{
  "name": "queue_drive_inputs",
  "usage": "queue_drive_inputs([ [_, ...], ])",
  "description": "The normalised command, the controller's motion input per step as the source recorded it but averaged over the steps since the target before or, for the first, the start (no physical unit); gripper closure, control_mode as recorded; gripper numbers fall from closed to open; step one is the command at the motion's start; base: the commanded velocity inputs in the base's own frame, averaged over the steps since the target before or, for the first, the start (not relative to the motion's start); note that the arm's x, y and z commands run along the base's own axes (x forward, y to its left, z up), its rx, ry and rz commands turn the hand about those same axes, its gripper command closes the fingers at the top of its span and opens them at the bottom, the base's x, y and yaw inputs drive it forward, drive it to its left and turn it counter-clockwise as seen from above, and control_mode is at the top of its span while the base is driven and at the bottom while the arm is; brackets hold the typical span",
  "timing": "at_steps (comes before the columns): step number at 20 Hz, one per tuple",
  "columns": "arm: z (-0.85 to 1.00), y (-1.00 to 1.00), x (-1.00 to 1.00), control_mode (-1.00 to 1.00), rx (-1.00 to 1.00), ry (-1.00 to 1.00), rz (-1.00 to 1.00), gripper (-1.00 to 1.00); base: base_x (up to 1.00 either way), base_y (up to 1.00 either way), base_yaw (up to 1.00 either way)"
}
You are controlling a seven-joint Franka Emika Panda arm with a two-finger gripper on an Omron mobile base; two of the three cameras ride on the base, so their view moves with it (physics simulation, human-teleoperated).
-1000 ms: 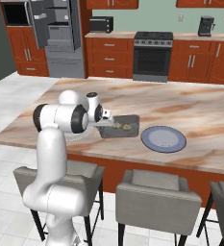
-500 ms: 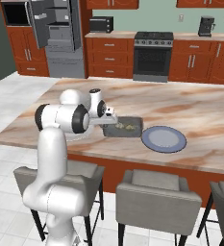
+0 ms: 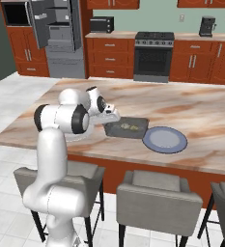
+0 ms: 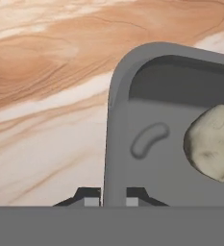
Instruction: Place two dumplings into each of the tupperware containers and then place the containers in the fridge.
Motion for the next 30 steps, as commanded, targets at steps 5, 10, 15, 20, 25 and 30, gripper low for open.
queue_drive_inputs([
  [5, 0.59, -0.15, -0.18, -1.00, 0.00, 0.00, -0.13, 1.00, 0.00, 0.00, 0.00],
  [10, 0.98, -0.02, -0.65, -1.00, -0.01, -0.08, -0.06, 1.00, 0.00, 0.00, 0.00],
  [15, 1.00, 0.00, -0.99, -1.00, -0.06, -0.16, -0.01, 1.00, 0.00, 0.00, 0.00],
  [20, 0.82, 0.00, -1.00, -1.00, -0.02, -0.17, -0.05, 1.00, 0.00, 0.00, 0.00],
  [25, 0.49, 0.00, -1.00, -1.00, 0.00, -0.18, -0.07, 1.00, 0.00, 0.00, 0.00],
  [30, 0.23, 0.11, -0.96, -1.00, -0.05, -0.04, -0.02, 1.00, 0.00, 0.00, 0.00],
])
